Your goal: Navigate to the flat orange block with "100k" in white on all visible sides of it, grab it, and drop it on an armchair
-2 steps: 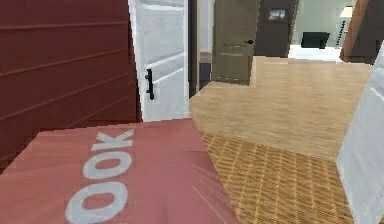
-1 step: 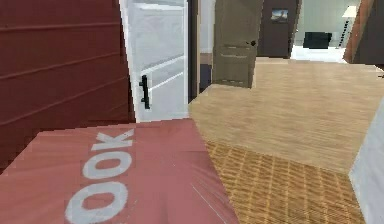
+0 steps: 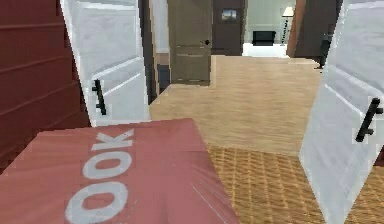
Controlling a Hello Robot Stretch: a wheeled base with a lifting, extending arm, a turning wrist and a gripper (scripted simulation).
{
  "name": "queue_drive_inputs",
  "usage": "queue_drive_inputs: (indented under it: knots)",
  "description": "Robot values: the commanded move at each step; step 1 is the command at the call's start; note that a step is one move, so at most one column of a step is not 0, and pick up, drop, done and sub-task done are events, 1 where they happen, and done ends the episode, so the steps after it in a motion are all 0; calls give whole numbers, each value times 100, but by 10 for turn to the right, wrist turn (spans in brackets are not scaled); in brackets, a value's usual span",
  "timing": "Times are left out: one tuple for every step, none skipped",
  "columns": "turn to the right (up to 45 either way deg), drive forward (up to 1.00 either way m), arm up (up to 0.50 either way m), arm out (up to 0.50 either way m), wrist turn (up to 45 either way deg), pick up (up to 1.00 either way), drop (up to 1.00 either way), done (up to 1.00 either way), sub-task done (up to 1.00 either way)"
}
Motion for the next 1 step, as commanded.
queue_drive_inputs:
  knots:
    - [0, 100, 0, 0, 0, 0, 0, 0, 0]
